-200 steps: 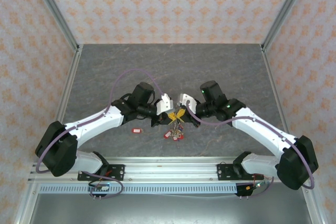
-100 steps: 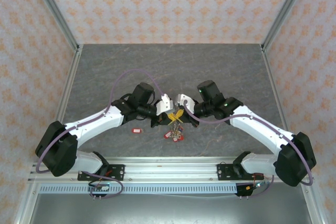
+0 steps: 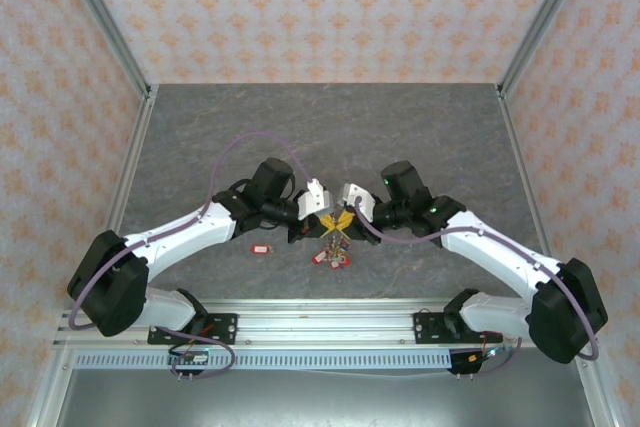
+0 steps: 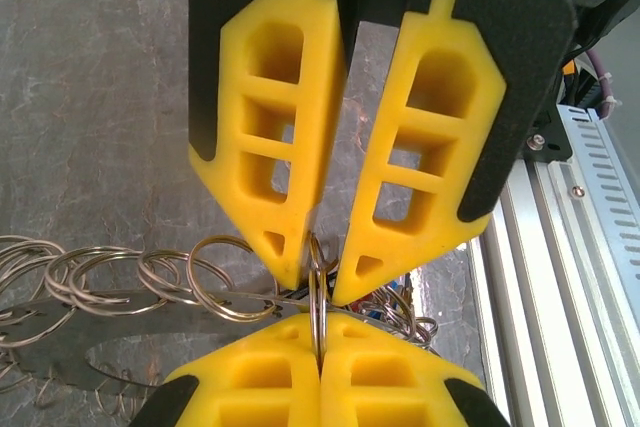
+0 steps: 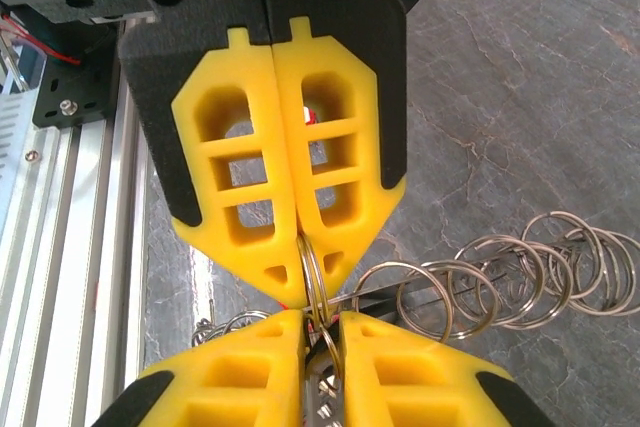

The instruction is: Put the keys on the keyring

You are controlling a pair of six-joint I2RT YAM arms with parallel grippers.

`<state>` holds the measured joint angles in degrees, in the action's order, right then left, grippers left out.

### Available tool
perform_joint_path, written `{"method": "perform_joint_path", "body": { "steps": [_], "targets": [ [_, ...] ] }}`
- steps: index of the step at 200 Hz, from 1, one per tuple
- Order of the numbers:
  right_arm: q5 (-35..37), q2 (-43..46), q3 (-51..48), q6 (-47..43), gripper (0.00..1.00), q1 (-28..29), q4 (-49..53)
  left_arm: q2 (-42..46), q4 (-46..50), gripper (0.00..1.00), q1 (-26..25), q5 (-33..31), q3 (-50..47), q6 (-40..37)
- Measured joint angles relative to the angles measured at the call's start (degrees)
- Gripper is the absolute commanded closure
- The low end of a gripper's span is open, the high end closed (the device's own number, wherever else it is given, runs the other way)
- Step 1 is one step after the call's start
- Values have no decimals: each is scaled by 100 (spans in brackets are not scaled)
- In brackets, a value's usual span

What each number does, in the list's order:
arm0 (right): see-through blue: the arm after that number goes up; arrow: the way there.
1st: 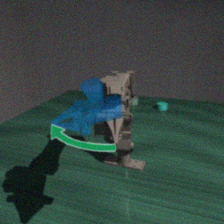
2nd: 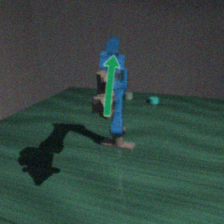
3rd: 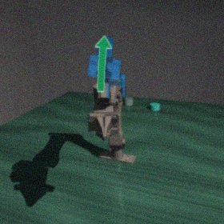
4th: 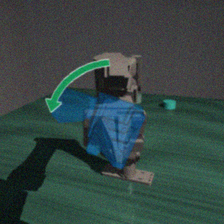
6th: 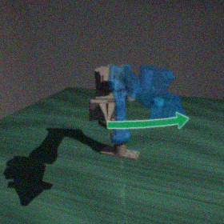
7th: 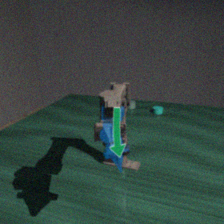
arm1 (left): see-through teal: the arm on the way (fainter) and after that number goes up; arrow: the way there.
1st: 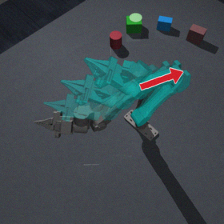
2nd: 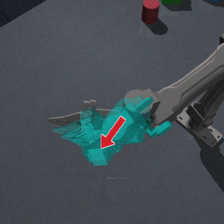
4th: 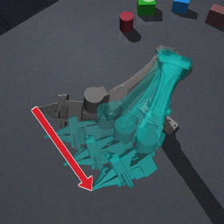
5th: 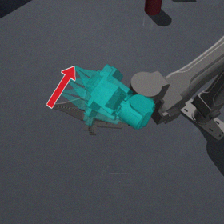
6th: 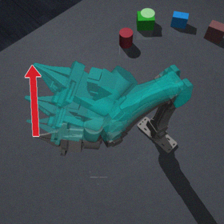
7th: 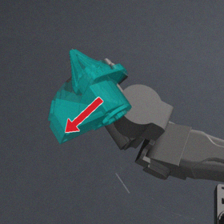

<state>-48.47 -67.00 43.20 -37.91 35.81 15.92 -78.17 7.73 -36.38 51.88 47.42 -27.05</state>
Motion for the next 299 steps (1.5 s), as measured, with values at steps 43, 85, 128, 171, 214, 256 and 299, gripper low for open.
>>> {"method": "perform_joint_path", "body": {
  "steps": [43,85,128,171,214,256,299],
  "targets": [
    [-87,164,-210,297,96,-59,-339,0,-74,100,0,0,0,-2],
    [-129,173,-256,448,100,-61,-439,0,-59,91,0,-24,0,-50],
    [-103,162,-96,315,100,-61,-131,0,2,86,-2,-39,39,-162],
    [-37,76,203,96,100,-61,284,0,243,86,-74,-175,205,-304],
    [66,24,400,-37,100,-11,573,0,284,100,-76,-179,245,-348],
    [245,-9,527,-103,94,70,772,0,321,100,-76,-173,247,-411],
    [367,7,483,-133,87,90,693,2,179,100,-76,-175,195,-297]
  ]
}}
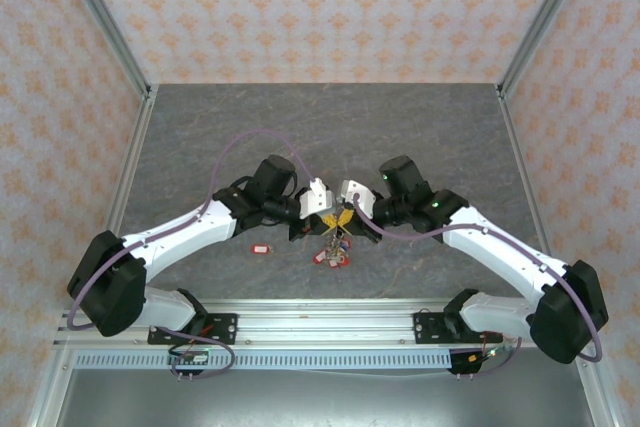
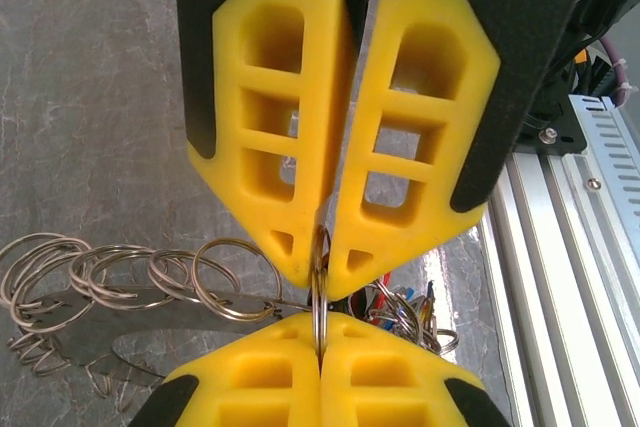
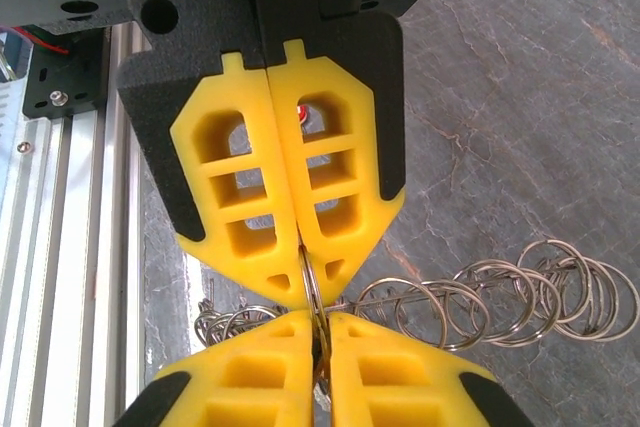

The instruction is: Put the keys on the keyring

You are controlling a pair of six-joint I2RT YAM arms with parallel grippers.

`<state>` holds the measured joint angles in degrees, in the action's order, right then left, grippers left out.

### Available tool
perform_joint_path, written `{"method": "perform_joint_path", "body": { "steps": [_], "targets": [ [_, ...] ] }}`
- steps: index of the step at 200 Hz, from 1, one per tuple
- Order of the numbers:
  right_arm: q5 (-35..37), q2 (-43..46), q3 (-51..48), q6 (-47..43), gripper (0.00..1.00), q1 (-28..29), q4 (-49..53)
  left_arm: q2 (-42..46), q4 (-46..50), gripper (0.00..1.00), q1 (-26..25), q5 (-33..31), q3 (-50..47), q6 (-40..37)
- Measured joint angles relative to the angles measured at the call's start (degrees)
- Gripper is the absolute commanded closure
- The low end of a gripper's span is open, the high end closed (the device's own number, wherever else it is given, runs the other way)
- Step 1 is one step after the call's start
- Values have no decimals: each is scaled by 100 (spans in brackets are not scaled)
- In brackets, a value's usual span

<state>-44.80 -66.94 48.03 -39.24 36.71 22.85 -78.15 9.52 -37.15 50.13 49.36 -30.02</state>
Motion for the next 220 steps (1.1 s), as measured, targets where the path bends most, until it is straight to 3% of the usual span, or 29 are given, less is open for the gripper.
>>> {"method": "perform_joint_path", "body": {
  "steps": [53,116,220],
  "targets": [
    [42,345,-850,372,85,-98,-791,0,-186,100,0,48,-120,190],
    [155,927,-1032,610,70,-151,-1049,0,-334,100,0,109,-120,297],
    [-157,476,-664,330,83,-151,-933,0,-334,100,0,109,-120,302]
  ]
}}
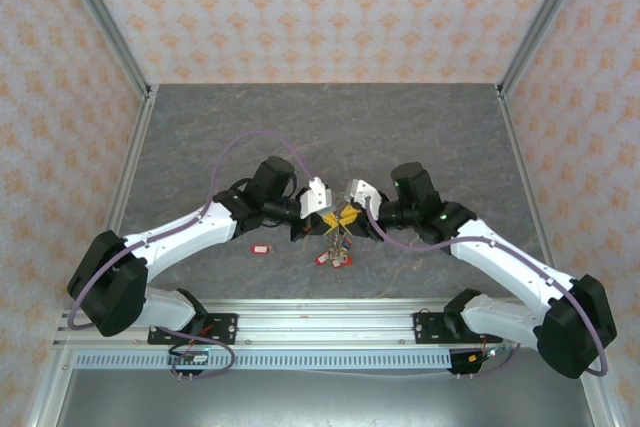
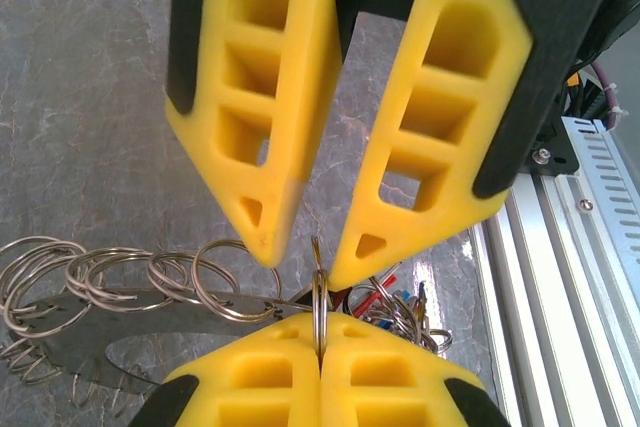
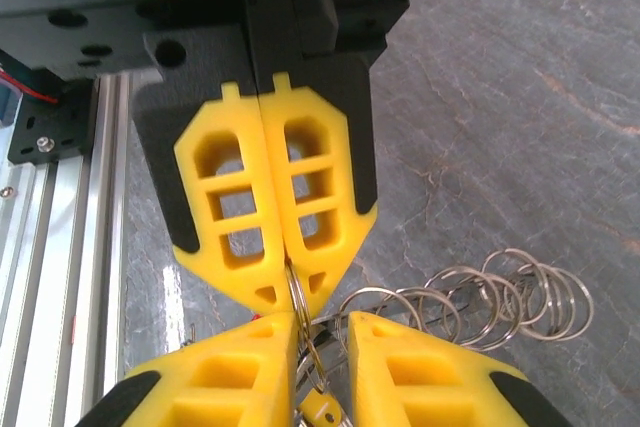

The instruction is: Put the keys on the keyring

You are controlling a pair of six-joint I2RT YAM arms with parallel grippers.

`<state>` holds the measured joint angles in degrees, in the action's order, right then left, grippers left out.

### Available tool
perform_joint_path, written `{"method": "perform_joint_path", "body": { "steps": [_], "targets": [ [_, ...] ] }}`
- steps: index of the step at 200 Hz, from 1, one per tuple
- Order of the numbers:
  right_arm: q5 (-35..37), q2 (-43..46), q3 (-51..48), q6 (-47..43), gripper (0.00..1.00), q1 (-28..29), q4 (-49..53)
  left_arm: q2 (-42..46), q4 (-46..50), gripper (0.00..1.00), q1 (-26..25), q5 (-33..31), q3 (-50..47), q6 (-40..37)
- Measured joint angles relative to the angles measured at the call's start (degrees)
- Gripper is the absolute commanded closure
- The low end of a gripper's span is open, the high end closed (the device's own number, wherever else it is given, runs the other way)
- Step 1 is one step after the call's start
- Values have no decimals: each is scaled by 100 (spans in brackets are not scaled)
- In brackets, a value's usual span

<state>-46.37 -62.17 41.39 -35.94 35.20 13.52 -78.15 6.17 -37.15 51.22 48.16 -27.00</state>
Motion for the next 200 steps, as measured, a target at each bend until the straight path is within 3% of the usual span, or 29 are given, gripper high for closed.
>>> {"method": "perform_joint_path", "body": {
  "steps": [26,46,200],
  "targets": [
    [20,0,0,-98,94,2,103,0,-2,100,0,-7,0,15],
    [50,0,0,-103,95,0,142,0,-2,100,0,-28,0,17],
    [245,92,-306,142,88,0,-98,0,-306,100,-37,-85,-179,229]
  ]
}}
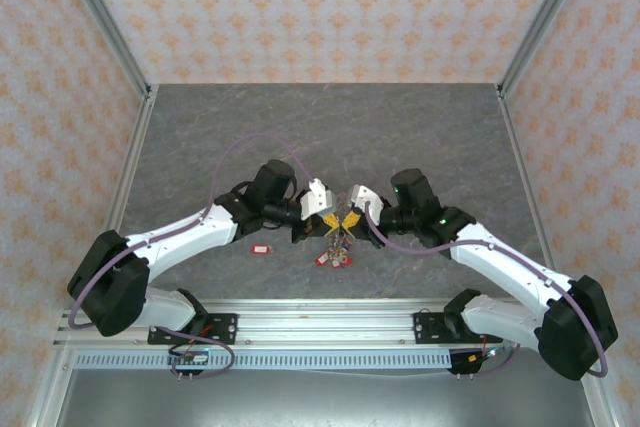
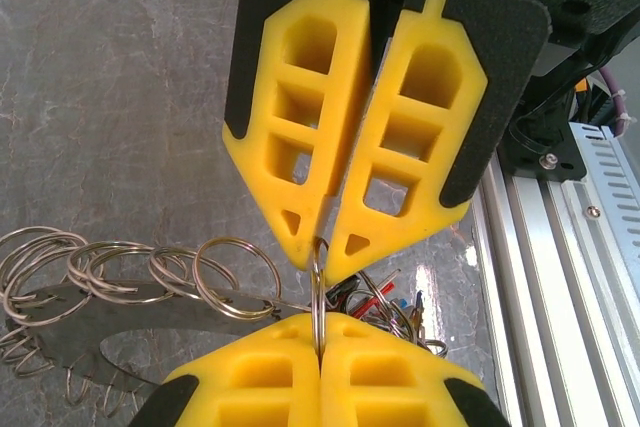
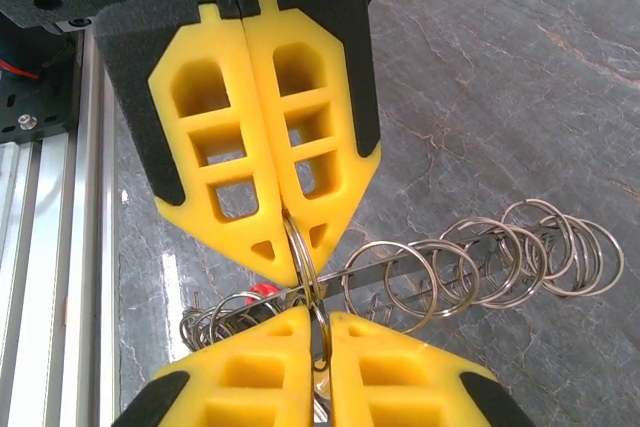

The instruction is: Put the keys on the keyring

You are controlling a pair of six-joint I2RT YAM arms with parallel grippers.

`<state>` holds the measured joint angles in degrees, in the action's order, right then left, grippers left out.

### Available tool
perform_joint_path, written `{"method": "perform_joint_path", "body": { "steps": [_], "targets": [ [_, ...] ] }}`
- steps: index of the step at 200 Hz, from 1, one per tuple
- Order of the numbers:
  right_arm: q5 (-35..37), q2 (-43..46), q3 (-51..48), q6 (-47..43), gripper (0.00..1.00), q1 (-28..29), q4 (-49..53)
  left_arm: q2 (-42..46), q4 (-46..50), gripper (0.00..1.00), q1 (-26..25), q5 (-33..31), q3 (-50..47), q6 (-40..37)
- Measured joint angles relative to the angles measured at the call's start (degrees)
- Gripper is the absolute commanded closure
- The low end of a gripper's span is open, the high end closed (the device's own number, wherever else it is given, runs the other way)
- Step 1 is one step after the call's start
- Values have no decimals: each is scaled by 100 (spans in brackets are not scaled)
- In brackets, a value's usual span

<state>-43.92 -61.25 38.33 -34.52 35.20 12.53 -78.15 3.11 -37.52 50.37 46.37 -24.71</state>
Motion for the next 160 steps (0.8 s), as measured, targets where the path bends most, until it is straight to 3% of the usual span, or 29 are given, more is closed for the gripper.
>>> {"method": "perform_joint_path", "body": {
  "steps": [52,160],
  "targets": [
    [149,90,120,-46,75,-42,317,0,-35,100,-4,22,-4,26],
    [-116,-107,365,-317,75,11,278,0,-42,100,-4,20,-4,26]
  ]
}}
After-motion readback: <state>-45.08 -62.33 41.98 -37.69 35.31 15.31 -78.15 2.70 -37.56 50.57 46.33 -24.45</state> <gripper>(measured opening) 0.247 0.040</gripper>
